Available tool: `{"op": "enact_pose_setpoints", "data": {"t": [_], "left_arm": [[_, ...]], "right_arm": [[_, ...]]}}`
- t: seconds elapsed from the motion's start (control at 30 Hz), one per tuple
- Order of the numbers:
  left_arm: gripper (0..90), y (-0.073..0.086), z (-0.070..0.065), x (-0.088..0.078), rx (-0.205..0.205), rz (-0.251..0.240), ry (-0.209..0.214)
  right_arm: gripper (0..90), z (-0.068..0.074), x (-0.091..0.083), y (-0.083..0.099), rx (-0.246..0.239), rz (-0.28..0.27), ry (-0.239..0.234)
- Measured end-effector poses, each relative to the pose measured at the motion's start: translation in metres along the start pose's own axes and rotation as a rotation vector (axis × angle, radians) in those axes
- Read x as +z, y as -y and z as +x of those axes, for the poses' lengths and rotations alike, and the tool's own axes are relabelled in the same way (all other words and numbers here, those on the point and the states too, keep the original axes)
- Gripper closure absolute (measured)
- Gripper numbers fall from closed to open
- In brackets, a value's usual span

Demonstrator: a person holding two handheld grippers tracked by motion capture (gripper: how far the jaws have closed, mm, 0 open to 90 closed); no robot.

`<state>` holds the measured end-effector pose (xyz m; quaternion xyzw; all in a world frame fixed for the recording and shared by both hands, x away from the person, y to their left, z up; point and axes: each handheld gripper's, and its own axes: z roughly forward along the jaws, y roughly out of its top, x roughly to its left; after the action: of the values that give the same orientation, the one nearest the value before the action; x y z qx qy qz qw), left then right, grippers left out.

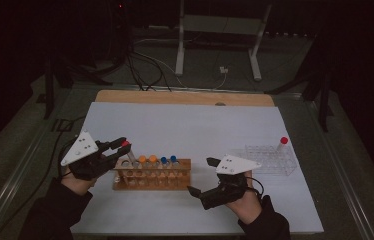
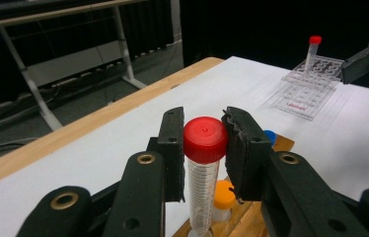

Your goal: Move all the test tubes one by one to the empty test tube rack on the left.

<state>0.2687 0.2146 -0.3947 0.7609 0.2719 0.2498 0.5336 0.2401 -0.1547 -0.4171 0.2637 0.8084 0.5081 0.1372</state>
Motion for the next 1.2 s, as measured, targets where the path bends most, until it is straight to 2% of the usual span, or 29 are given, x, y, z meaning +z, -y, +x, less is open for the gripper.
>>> {"op": "enact_pose_setpoints", "data": {"t": [0.53, 1.03, 1.2], "left_arm": [[71.9, 0.025, 0.002, 0.023, -0.026, 0.089, 0.041], [71.8, 0.041, 0.004, 0.034, -0.035, 0.163, 0.059], [71.8, 0.044, 0.004, 0.035, -0.034, 0.166, 0.064]], "right_arm": [[0.0, -0.002, -0.001, 0.001, 0.005, -0.001, -0.01], [0.0, -0.002, -0.002, 0.001, 0.004, 0.003, -0.008], [0.0, -0.002, -0.002, 0.001, 0.004, 0.005, -0.008]]}}
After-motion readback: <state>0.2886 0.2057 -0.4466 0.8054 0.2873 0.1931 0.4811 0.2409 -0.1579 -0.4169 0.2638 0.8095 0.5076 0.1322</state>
